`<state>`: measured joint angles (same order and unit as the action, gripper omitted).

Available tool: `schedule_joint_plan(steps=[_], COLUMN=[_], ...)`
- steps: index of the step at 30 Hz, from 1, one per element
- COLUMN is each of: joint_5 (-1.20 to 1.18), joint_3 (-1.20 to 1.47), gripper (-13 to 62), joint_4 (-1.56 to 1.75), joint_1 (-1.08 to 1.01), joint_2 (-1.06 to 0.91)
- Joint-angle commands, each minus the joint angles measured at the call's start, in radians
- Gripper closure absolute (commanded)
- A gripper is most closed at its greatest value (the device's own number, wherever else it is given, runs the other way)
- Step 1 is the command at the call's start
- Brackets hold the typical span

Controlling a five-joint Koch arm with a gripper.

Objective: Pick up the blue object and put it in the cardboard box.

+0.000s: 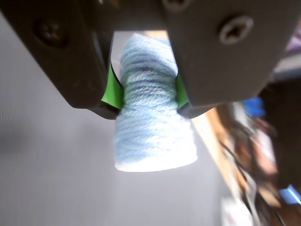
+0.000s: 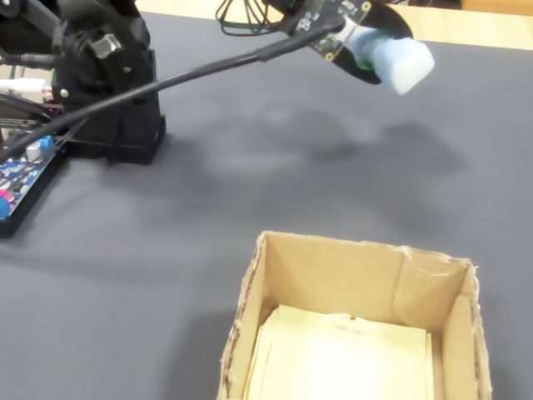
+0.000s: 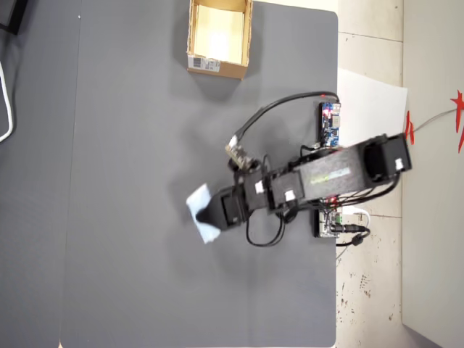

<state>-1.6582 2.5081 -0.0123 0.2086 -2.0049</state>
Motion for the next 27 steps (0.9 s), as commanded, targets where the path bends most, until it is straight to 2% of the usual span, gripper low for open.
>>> schedule_joint_plan(steps=[1, 6, 9, 15, 19, 27], joint_5=[0.048, 0.195, 0.371, 0.494, 0.494, 0.486], joint_3=[-0.029, 0.067, 0.089, 0.046, -0.066, -0.356], gripper=[56.0, 55.9, 55.9, 55.9, 55.9, 55.9], joint_4=[0.095, 0.146, 0.144, 0.144, 0.137, 0.086], joint_1=[-0.025, -0.187, -0.314, -0.606, -0.736, -1.008], joint_2=[-0.046, -0.187, -0.255, -0.267, -0.19, 0.13])
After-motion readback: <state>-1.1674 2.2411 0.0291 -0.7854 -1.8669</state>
